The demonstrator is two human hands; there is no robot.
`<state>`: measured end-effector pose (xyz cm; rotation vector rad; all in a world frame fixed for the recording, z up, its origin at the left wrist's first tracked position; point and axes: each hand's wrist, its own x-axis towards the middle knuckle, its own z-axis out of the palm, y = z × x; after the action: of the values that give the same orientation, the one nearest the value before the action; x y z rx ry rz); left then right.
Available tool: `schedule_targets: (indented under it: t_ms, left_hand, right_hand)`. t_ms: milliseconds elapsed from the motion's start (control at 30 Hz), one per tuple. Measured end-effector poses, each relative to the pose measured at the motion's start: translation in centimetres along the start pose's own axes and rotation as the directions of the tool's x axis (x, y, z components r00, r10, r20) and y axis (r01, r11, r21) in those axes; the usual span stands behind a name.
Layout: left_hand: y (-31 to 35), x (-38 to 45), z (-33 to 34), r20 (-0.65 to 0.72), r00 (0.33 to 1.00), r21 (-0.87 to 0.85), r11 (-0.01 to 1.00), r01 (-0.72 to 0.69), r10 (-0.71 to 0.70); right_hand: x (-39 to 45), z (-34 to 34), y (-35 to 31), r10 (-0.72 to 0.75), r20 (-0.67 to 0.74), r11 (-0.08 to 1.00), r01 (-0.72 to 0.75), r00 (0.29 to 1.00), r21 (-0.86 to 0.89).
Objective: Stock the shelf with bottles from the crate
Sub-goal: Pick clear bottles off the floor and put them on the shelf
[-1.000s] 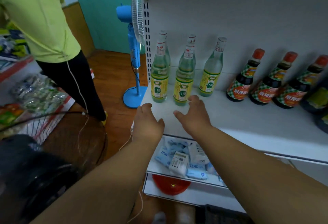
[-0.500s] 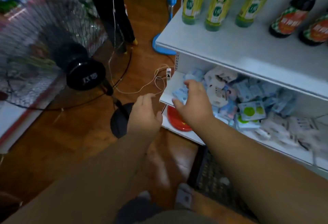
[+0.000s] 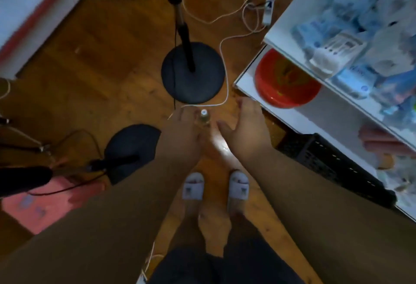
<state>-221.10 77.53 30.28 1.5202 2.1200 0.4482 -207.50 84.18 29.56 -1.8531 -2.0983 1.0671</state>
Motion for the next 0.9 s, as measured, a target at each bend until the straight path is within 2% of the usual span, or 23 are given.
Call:
schedule_targets:
  t_ms: [167, 433, 567, 667, 767, 900]
  left_hand:
    - [-7.5, 0.7, 7.7, 0.015, 0.976, -0.048, 0.974, 0.22, -0.219]
    - [-15.8, 2.0, 19.9, 0.064, 0.928, -0.049, 0.928, 0.371, -0.367]
    - [-19.9, 2.6, 25.3, 0.184, 0.855, 0.073, 0.874, 0.48, -0.485]
    - [-22.2, 3.6, 28.6, 0.258, 0.805, 0.044, 0.839, 0.542, -0.534]
    - [-23.8, 5.2, 30.9, 0.25, 0.831, 0.032, 0.862, 0.506, -0.497]
    - [-24.2, 7.0, 32.2, 0.135, 0.864, 0.018, 0.873, 0.487, -0.485]
  right_hand:
    - [2.3, 9.8, 4.6, 0.048, 0.125, 0.999, -0.048, 0.991, -0.006]
    - [5.9, 21.2, 12.1, -0.029, 0.194, 0.993, 0.05, 0.981, -0.106]
    - [7.7, 25.6, 15.2, -0.043, 0.243, 0.989, 0.075, 0.969, -0.126]
    - [9.1, 28.7, 16.9, -0.062, 0.264, 0.985, 0.102, 0.963, -0.141]
    - [10.1, 31.2, 18.4, -0.079, 0.267, 0.983, 0.119, 0.96, -0.139]
    - [11.4, 32.3, 19.4, -0.057, 0.253, 0.99, 0.088, 0.966, -0.112]
